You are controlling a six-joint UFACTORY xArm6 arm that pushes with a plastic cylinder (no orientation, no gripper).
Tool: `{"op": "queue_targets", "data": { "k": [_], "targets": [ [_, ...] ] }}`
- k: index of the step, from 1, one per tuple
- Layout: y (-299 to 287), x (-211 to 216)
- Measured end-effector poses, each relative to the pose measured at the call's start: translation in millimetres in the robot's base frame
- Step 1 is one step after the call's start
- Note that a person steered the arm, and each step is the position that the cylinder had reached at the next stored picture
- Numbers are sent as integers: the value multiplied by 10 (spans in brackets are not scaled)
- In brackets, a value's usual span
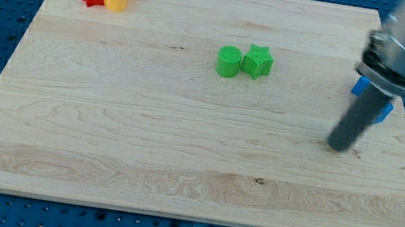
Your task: Move the green star to the left of the blue triangle
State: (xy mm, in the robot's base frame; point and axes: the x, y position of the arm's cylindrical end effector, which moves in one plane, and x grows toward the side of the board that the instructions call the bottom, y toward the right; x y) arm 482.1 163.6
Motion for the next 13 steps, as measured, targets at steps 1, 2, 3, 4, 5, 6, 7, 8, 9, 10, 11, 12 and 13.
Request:
{"op": "queue_targets", "data": {
  "k": [1,2,3,4,5,6,7,8,9,10,11,12,13],
  "targets": [
    [-367,-327],
    [-561,-337],
    [-1025,-635],
    [-1143,-789],
    [-1192,-885],
    [-1054,-1145],
    [-978,-1153],
    [-980,-1346],
    [-995,-1564],
    [-883,-1521],
    [-837,-1635],
    [-714,-1883],
    [-491,-1649]
  ]
}}
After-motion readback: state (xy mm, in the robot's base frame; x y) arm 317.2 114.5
